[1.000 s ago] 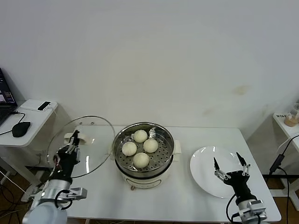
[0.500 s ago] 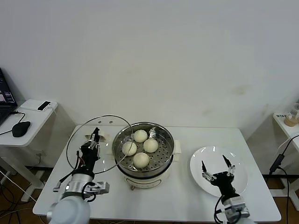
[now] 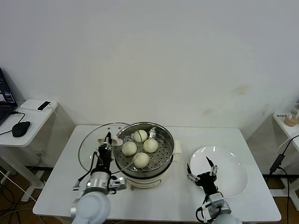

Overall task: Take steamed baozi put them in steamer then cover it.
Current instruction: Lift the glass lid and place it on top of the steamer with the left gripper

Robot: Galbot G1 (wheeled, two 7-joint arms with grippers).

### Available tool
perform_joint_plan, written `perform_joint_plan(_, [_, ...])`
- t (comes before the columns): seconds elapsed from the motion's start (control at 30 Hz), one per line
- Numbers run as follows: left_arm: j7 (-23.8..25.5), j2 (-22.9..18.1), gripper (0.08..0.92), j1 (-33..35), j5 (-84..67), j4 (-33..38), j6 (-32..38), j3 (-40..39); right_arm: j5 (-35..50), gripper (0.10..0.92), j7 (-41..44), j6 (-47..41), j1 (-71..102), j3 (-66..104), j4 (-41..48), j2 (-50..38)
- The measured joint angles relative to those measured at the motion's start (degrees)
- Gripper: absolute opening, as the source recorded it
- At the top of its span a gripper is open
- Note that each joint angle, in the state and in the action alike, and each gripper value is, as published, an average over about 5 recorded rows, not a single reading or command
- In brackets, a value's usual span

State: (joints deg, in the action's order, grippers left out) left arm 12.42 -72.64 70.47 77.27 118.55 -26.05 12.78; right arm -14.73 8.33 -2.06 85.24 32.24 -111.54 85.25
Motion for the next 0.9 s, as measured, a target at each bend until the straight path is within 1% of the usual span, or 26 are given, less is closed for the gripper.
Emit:
perform_joint_plan(0.13, [1.31, -2.67, 0.128, -1.63, 2.86, -1.83, -0.37, -1.58, -0.74, 0.823, -0.13, -0.2, -0.06, -0.54, 0.34, 0.17])
perform_joint_plan(0.33, [2.37, -5.57, 0.128, -3.99, 6.11, -4.14, -0.65, -3.54, -1.49, 0.823, -0.24, -0.26, 0.16, -0.69, 0.46, 0.35])
perform_joint_plan(0.9, [2.61, -10.7, 0.128, -7.91, 10.44, -8.84, -0.81, -7.59, -2.67, 0.823, -0.38, -0.43, 0.76, -0.95, 0.37, 0.86])
